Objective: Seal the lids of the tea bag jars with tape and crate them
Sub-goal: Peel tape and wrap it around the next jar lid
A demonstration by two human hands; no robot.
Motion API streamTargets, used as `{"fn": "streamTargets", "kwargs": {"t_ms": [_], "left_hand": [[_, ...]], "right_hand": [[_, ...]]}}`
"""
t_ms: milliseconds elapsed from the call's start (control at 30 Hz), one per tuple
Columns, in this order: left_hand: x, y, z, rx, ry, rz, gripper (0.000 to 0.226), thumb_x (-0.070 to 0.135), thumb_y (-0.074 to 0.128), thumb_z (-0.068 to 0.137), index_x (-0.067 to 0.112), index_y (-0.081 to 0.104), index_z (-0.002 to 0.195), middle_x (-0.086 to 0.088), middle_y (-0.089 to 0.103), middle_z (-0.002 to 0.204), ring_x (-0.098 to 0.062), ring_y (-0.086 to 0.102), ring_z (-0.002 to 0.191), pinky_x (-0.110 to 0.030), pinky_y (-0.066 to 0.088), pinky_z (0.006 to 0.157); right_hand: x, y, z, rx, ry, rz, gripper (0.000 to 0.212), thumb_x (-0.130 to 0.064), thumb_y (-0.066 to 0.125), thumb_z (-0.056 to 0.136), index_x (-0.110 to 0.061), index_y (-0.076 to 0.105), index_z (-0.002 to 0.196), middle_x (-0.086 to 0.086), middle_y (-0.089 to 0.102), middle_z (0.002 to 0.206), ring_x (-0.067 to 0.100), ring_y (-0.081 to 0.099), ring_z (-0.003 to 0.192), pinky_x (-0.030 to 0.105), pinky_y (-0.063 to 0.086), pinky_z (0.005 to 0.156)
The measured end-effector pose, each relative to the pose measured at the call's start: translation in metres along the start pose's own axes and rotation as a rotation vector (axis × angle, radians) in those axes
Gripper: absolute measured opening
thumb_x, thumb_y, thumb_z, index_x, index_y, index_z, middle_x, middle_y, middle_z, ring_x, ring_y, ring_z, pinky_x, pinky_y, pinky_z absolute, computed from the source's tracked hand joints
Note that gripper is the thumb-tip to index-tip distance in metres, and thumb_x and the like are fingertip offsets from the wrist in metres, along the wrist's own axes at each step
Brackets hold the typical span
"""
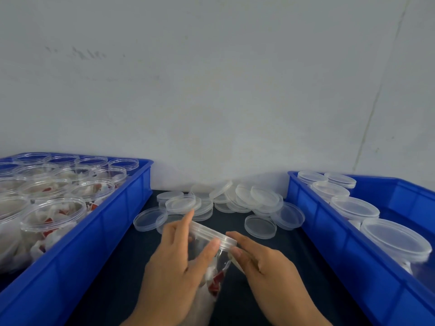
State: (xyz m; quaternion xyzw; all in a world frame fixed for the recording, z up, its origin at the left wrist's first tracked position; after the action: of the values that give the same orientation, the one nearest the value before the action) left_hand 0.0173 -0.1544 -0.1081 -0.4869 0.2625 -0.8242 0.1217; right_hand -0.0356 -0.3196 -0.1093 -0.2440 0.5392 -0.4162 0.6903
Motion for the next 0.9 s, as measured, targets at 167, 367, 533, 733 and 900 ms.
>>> {"fn": "streamTargets", "kwargs": {"t_ms": [167, 367, 533, 733, 900], "left_hand": [[-0.007, 0.002, 0.004, 0.009, -0.176, -0.111, 0.114, 0.098, 0.048, 0.039, 0.048, 0.021, 0.138, 0.026, 0.044, 0.119, 0.001, 0.05, 0.107, -0.031, 0.045, 0.098], [-0.021, -0.005, 0.009, 0.047, -0.231, -0.296, 0.104, 0.077, 0.068, 0.034, 0.035, 0.05, 0.127, 0.015, 0.064, 0.104, -0.003, 0.062, 0.095, -0.023, 0.05, 0.078], [-0.023, -0.013, 0.012, -0.028, -0.184, -0.387, 0.093, 0.073, 0.078, 0.033, 0.035, 0.057, 0.115, 0.013, 0.071, 0.096, 0.001, 0.067, 0.087, -0.017, 0.05, 0.073], [-0.021, -0.016, 0.013, -0.142, -0.191, -0.593, 0.11, 0.071, 0.085, 0.02, 0.025, 0.058, 0.116, 0.004, 0.073, 0.099, -0.014, 0.071, 0.088, -0.028, 0.054, 0.076], [-0.024, -0.016, 0.013, -0.239, -0.259, -0.751, 0.118, 0.056, 0.094, 0.017, 0.019, 0.052, 0.121, -0.003, 0.074, 0.098, -0.025, 0.073, 0.087, -0.024, 0.057, 0.065]], "right_hand": [[-0.008, 0.001, -0.002, -0.025, -0.082, -0.121, 0.045, -0.052, 0.022, 0.099, -0.063, 0.01, 0.141, -0.009, 0.062, 0.116, 0.005, 0.057, 0.104, 0.017, 0.044, 0.085], [-0.013, -0.002, -0.002, -0.084, -0.069, -0.035, 0.047, -0.056, 0.03, 0.098, -0.075, -0.002, 0.126, -0.007, 0.065, 0.113, 0.006, 0.06, 0.102, 0.021, 0.048, 0.089], [-0.006, -0.016, -0.004, -0.184, 0.06, 0.048, 0.078, -0.085, 0.022, 0.063, -0.057, 0.029, 0.136, -0.016, 0.064, 0.098, -0.002, 0.058, 0.095, 0.021, 0.044, 0.086], [-0.002, -0.02, -0.003, -0.146, -0.001, 0.027, 0.029, -0.059, 0.036, 0.094, -0.072, 0.035, 0.12, -0.026, 0.064, 0.101, -0.01, 0.055, 0.093, 0.011, 0.041, 0.077], [-0.004, -0.019, -0.002, -0.203, -0.004, 0.135, 0.045, -0.072, 0.031, 0.08, -0.081, 0.021, 0.123, -0.043, 0.05, 0.118, -0.014, 0.052, 0.101, 0.016, 0.038, 0.092]]}}
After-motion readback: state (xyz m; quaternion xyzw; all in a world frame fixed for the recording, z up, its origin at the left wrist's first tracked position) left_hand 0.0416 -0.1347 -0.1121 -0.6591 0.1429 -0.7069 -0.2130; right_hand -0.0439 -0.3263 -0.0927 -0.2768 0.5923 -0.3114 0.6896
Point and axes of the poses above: each hand's wrist, its own z-axis towards the middle knuckle, its own y-axis out of the palm, x = y × z, the point moved 1 cm from there along z, towards the middle knuckle
